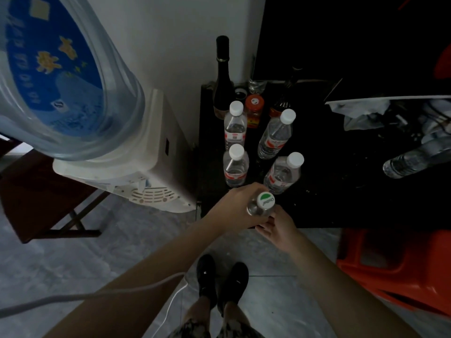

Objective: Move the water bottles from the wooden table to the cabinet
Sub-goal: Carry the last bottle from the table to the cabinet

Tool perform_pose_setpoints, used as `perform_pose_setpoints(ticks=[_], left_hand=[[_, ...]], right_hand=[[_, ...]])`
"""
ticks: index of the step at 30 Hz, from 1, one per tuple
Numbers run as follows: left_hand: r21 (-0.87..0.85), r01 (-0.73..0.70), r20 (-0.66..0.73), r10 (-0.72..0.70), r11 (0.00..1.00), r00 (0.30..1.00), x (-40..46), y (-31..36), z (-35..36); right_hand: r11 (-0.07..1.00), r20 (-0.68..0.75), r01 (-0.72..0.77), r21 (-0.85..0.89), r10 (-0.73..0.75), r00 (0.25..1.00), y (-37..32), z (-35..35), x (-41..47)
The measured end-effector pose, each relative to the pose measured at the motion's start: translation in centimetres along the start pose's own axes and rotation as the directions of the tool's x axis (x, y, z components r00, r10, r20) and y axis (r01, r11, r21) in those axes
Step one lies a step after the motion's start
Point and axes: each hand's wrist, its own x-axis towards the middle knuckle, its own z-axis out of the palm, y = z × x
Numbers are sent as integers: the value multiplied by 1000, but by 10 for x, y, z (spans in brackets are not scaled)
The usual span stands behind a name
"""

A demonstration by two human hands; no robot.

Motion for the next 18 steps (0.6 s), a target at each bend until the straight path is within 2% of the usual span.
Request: perform_pose_setpoints(ticks=[4, 10, 14, 18], left_hand=[[-27, -18, -17, 18, 999, 1000, 6, -3, 0], [-97, 57, 44, -53, 994, 998, 15, 1, 3], [-34, 84, 42, -82, 996, 996, 12, 10, 0], [89, 129, 167, -142, 988, 976, 6, 21, -17]], right_hand=[[1000, -4, 28, -6, -28, 1000, -4, -3, -2], [998, -34, 28, -59, -30, 999, -10, -10, -16], [991, -34, 42, -128, -47, 998, -17, -11, -35], [979, -49, 70, -191, -80, 996, -28, -10, -55]])
